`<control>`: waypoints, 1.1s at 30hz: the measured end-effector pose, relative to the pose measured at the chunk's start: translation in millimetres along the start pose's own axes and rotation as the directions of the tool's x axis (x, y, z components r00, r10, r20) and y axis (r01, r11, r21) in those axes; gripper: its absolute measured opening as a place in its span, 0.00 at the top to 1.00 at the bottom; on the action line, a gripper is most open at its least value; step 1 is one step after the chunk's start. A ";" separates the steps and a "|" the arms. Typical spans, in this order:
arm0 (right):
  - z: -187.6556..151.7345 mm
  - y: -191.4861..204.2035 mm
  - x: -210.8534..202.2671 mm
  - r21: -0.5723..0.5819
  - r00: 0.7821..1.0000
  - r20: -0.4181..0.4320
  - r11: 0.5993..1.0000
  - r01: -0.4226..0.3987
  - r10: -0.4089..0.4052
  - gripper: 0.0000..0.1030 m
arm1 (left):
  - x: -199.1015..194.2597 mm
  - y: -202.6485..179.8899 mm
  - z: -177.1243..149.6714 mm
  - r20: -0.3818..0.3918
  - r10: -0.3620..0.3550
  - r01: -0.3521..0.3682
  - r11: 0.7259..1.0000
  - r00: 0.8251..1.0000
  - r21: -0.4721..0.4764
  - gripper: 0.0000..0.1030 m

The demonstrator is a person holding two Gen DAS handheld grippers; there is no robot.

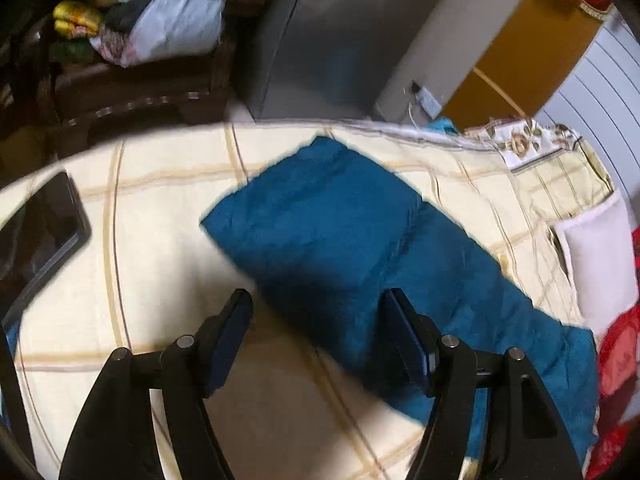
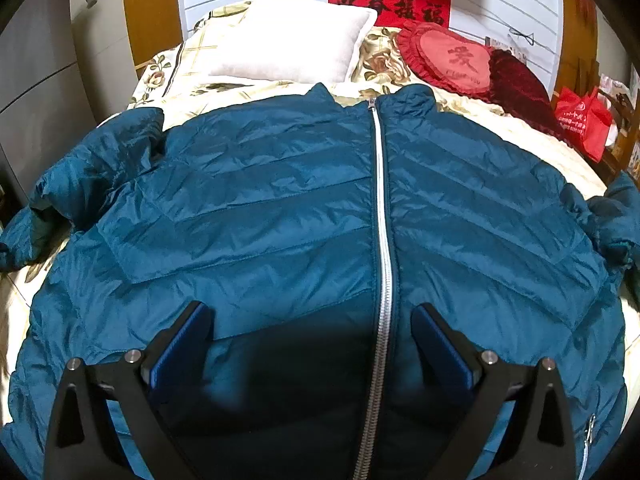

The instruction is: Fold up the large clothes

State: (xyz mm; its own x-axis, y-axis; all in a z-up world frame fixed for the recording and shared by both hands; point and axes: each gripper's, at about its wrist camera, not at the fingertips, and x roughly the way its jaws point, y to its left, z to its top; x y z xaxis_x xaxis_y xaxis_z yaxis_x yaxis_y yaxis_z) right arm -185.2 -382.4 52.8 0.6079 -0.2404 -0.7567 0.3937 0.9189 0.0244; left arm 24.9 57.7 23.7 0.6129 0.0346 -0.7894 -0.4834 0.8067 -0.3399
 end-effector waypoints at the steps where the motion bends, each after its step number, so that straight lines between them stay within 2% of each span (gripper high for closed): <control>1: 0.0 -0.1 0.8 0.000 1.000 -0.002 1.000 0.000 0.000 0.00 | 3.4 -3.8 1.4 -0.002 0.005 -0.005 1.000 1.000 0.001 0.52; 3: -0.2 0.7 2.6 -0.004 1.000 -0.009 1.000 0.005 -0.005 0.00 | 9.3 -10.4 1.7 0.003 -0.002 0.002 1.000 1.000 0.021 0.52; 4: 0.0 1.3 3.5 -0.005 1.000 -0.011 1.000 0.009 -0.009 0.00 | 9.8 -13.7 0.4 0.022 -0.006 0.005 0.999 1.000 0.040 0.56; 6: -0.3 2.0 3.9 -0.008 1.000 -0.012 1.000 0.012 -0.012 0.00 | 13.3 -15.6 2.6 0.029 -0.029 0.028 0.998 0.999 0.059 0.88; 7: -0.3 1.9 4.0 -0.007 1.000 -0.011 1.000 0.010 -0.010 0.00 | 16.2 -15.2 6.4 0.016 -0.052 0.051 0.997 0.999 0.062 1.00; 11: -0.9 1.8 5.0 0.005 1.000 -0.014 1.000 0.000 0.000 0.00 | -2.0 -24.8 6.8 0.031 -0.164 0.162 0.984 0.986 0.069 1.00; 13: -1.5 0.1 3.6 0.011 1.000 -0.011 1.000 -0.007 0.007 0.00 | -27.0 -40.4 4.7 0.051 -0.250 0.243 0.964 0.967 0.107 1.00; 15: -1.6 -2.8 0.8 0.024 1.000 -0.003 0.999 -0.022 0.022 0.00 | -55.7 -58.4 1.5 0.061 -0.344 0.333 0.933 0.937 0.139 1.00; 17: -0.8 -8.4 -4.3 0.043 0.999 -0.001 0.998 -0.035 0.035 0.00 | -92.6 -78.9 -6.3 0.059 -0.453 0.437 0.881 0.889 0.184 1.00; 20: 0.4 -21.1 -19.0 0.065 0.999 0.020 0.997 -0.052 0.051 0.00 | -153.8 -118.9 -36.2 0.019 -0.601 0.565 0.760 0.799 0.321 1.00; 21: 0.6 -27.6 -26.1 0.066 0.998 0.029 0.997 -0.051 0.049 0.00 | -166.3 -128.9 -46.6 0.001 -0.625 0.584 0.729 0.780 0.357 1.00; 22: 1.4 -33.3 -30.4 0.065 0.999 0.034 0.997 -0.044 0.042 0.00 | -181.9 -142.7 -64.0 -0.030 -0.656 0.608 0.680 0.754 0.410 1.00; 24: 3.1 -48.1 -41.6 0.063 0.999 0.047 0.998 -0.019 0.016 0.00 | -203.6 -164.5 -98.5 -0.092 -0.690 0.634 0.594 0.718 0.495 1.00; 26: 4.2 -63.6 -51.6 0.074 0.998 0.059 0.997 -0.004 -0.001 0.00 | -215.6 -186.4 -136.5 -0.187 -0.698 0.660 0.504 0.691 0.557 1.00; 28: 4.8 -80.2 -58.7 0.093 0.998 0.062 0.996 0.004 -0.010 0.00 | -212.6 -207.0 -172.3 -0.277 -0.676 0.679 0.446 0.682 0.584 1.00; 30: 3.8 -96.9 -64.3 0.109 0.998 0.059 0.994 0.013 -0.019 0.00 | -197.6 -222.4 -207.3 -0.380 -0.627 0.701 0.404 0.680 0.587 1.00; 32: 1.6 -110.9 -68.1 0.120 0.998 0.058 0.992 0.028 -0.035 0.00 | -178.1 -229.7 -236.1 -0.480 -0.575 0.735 0.379 0.663 0.562 1.00; 33: -0.2 -119.0 -69.0 0.127 0.998 0.055 0.991 0.037 -0.044 0.00 | -167.0 -231.2 -248.9 -0.517 -0.545 0.744 0.376 0.660 0.553 1.00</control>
State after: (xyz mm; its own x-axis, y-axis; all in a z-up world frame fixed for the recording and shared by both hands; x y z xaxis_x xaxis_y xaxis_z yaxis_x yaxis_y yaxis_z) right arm -274.2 -475.2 102.1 0.6267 -0.2975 -0.7202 0.5002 0.8623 0.0790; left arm -121.2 -281.5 106.9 0.3443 -0.7223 -0.5998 0.6198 0.6548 -0.4326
